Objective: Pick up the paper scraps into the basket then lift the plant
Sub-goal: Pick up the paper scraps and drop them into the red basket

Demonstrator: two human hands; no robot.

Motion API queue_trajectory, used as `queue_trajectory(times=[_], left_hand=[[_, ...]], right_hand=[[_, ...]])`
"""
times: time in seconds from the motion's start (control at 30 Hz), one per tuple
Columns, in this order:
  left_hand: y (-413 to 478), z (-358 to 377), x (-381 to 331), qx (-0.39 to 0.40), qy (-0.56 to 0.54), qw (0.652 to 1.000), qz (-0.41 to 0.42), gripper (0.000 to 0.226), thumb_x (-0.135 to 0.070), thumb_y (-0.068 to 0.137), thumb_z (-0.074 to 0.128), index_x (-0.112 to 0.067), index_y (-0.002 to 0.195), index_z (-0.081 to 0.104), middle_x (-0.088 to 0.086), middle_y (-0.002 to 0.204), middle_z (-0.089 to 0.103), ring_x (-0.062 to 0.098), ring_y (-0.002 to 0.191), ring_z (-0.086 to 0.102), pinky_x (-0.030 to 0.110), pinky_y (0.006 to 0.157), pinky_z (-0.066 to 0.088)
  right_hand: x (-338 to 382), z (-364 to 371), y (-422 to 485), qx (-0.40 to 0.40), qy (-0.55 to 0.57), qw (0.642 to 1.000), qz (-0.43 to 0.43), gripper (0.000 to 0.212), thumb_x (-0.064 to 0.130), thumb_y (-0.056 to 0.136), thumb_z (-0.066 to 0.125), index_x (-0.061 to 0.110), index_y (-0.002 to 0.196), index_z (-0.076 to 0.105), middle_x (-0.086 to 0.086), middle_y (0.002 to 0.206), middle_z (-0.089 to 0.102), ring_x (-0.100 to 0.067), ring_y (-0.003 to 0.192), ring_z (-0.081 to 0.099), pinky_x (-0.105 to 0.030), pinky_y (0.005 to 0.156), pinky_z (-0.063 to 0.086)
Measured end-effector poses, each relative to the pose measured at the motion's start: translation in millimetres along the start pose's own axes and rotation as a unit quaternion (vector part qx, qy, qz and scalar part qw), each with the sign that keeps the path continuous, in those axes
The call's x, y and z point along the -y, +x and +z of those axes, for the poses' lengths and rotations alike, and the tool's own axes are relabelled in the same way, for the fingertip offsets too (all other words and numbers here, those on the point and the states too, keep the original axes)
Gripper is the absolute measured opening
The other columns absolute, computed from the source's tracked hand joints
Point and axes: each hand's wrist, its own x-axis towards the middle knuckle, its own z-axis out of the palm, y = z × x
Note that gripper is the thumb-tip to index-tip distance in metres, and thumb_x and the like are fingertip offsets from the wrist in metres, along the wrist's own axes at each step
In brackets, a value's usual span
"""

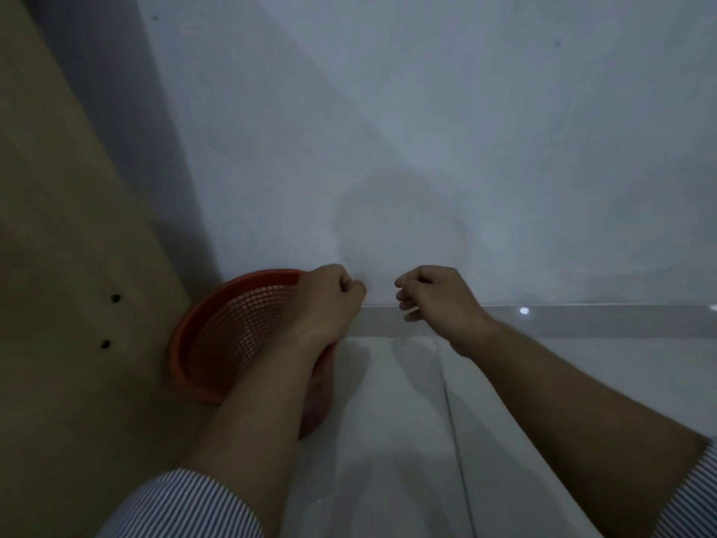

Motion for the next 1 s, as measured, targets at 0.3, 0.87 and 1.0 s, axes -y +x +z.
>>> queue_trajectory(times=[0.3,0.87,1.0], left_hand=[[-25.6,98.6,-132.2,0.112,-0.052,0.987,0.102,0.031,-0.041,0.087,0.055,-0.022,0.063,0.052,-0.006,0.069,0.058,0.019,0.071,0.058,0.027,0.064,0.042],[-239.3,348.5,-355.7,0.509,-0.066,0.821,0.250,0.039,-0.045,0.091,0.056,-0.025,0.124,0.052,0.003,0.120,0.062,0.016,0.103,0.061,0.027,0.080,0.048],[-296.8,396.5,-380.5,0.568,-0.042,0.778,0.265,0.041,-0.048,0.090,0.056,-0.028,0.125,0.050,0.003,0.125,0.059,0.016,0.110,0.059,0.027,0.079,0.046]], right_hand=[[-45.9,-176.6,-45.1,-0.175,0.021,0.983,0.048,0.024,0.014,0.087,0.055,-0.005,0.091,0.069,-0.010,0.080,0.066,-0.021,0.073,0.061,-0.037,0.070,0.053],[-283.1,-444.6,-325.4,-0.424,0.070,0.853,0.295,0.045,0.022,0.095,0.053,-0.003,0.132,0.054,-0.022,0.139,0.053,-0.038,0.126,0.051,-0.043,0.104,0.041],[-333.3,-468.6,-387.0,-0.468,0.106,0.814,0.327,0.052,0.029,0.093,0.056,0.014,0.142,0.048,-0.008,0.147,0.048,-0.028,0.129,0.048,-0.032,0.094,0.038]])
